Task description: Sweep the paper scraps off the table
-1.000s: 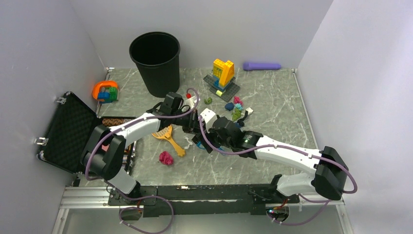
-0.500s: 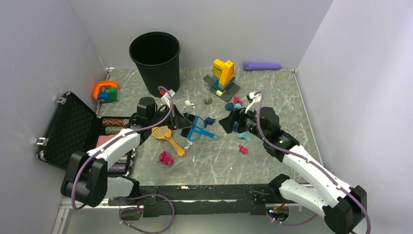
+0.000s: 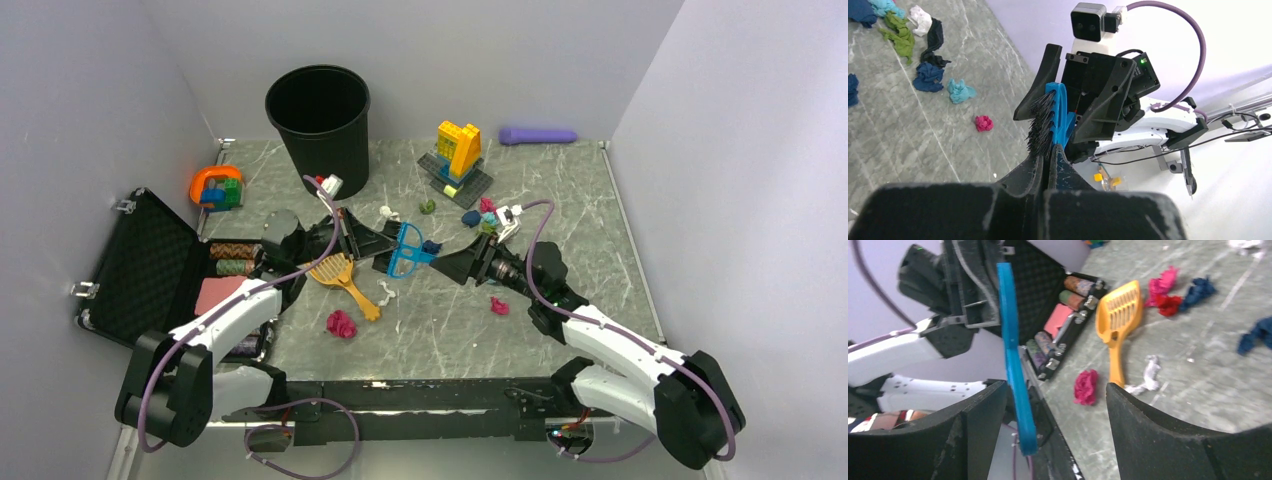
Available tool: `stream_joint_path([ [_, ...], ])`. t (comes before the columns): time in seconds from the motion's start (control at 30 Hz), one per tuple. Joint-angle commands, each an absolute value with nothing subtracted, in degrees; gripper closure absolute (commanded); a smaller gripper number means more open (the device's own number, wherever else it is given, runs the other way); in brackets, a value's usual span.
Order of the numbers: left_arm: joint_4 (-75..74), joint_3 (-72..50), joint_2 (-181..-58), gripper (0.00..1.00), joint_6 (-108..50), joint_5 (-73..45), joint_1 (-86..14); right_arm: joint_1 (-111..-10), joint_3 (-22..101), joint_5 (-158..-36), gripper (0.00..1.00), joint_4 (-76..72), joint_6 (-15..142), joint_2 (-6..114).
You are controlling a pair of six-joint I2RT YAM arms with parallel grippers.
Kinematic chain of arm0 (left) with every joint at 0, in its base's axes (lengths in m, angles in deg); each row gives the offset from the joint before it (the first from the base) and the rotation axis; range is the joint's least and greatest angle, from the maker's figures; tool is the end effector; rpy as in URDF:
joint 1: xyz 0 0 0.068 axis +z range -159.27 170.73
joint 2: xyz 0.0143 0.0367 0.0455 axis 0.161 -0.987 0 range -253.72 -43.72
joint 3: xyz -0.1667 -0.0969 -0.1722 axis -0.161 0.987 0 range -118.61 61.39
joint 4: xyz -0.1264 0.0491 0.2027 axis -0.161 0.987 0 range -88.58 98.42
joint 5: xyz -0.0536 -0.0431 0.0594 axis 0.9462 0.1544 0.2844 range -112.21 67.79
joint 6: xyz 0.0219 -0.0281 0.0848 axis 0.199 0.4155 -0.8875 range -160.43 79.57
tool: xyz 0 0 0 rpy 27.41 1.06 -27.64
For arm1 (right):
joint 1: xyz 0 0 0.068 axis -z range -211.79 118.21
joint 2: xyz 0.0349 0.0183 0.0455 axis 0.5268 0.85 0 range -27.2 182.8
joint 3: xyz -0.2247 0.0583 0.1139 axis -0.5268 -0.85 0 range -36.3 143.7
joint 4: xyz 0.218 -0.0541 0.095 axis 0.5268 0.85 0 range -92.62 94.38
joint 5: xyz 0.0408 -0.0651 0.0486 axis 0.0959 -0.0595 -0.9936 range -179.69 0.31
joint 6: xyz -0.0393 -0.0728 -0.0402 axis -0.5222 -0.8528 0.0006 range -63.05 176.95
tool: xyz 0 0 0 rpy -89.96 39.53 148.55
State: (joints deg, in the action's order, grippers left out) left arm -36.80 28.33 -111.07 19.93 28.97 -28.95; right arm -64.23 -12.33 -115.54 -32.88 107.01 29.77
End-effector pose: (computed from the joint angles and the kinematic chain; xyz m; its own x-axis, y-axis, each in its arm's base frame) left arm 0.2327 -0.1516 0.2742 -0.7878 -0.2968 -0.5397 0.5224 0.1424 -0.8407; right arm 0.1956 0.1671 0.2425 -0.6778 0.3867 -0.6253 -0.5150 0.3572 0.7792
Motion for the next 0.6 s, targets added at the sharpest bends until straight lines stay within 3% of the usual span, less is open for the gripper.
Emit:
stream_joint_path([
  [0.0, -42.58, 28.21, -111.34, 1.00, 22.70, 30.16, -28.80, -67.42, -12.52, -117.68, 0.26, -48.24, 110.25, 30.40],
  [0.33, -44.81, 29.40, -112.43, 1.00, 23.69, 29.36, -29.03, -69.86, -10.20, -113.74, 0.57, -45.19, 107.63, 30.62],
  [0.57, -42.68, 29.37, -111.62, 1.00, 22.37, 29.07, -29.10, -69.93, -9.58, -112.13, 0.63, -43.27, 107.01, 29.86],
])
